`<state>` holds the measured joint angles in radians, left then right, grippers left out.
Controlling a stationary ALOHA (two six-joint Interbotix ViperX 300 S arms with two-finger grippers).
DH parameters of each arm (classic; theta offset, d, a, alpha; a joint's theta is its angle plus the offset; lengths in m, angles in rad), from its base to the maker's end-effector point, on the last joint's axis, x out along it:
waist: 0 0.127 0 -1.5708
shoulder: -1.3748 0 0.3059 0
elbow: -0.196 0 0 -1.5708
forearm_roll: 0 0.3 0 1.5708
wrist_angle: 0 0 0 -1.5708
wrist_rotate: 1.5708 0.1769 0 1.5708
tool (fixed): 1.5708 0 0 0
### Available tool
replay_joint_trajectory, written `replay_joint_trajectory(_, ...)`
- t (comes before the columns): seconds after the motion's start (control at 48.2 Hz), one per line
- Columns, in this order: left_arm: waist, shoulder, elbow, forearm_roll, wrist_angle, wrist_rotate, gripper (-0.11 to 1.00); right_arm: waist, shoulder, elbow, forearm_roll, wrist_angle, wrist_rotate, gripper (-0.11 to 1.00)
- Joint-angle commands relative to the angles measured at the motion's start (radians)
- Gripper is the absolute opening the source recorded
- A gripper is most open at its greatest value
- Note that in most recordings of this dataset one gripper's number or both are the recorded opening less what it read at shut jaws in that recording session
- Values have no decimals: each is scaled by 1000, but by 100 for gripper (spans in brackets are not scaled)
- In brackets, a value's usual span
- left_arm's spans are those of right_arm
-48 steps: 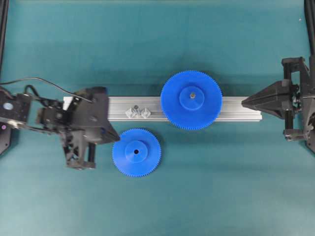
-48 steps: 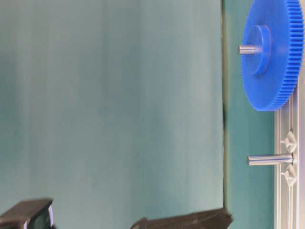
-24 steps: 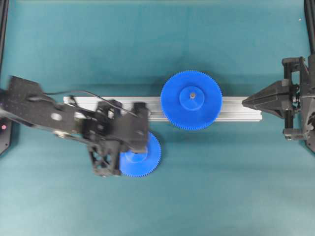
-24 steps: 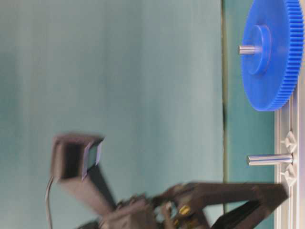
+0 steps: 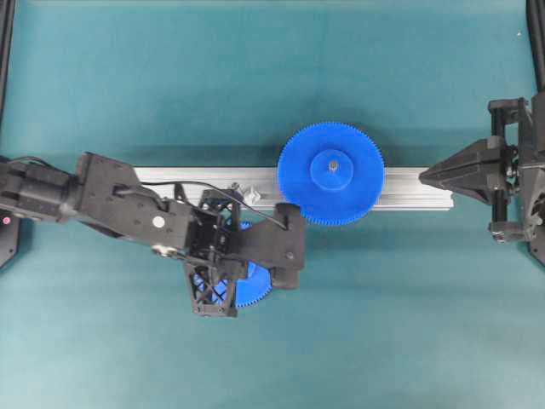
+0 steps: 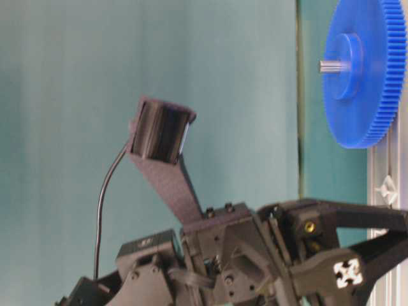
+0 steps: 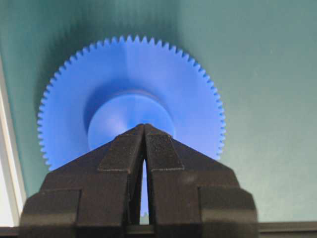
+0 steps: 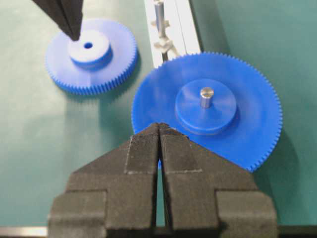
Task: Insert the small gear onto the shaft.
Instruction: 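Lower the open left gripper around the small blue gear's hub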
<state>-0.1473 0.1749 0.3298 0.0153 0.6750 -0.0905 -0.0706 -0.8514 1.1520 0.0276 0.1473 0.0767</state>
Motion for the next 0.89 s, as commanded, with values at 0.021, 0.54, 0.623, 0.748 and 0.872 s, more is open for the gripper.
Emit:
replay_joint_trajectory(0.021, -5, -14, -26, 3, 20, 2, 0, -2, 5, -12, 3, -5, 6, 2)
replay_joint_trajectory(0.54, -5, -2, -28, 6, 54, 9, 0, -2, 5, -9, 3, -11, 6, 2)
replay_joint_trajectory(0.623, -6, -2, -28, 6, 54, 15, 0, -2, 5, -9, 3, -11, 6, 2)
replay_joint_trajectory(0.748, -6, -2, -25, 6, 52, 46, 0, -2, 5, -8, 3, -11, 6, 2)
replay_joint_trajectory(0.872, -5, -5, -23, 6, 46, 52, 1, -3, 5, -8, 3, -11, 6, 2)
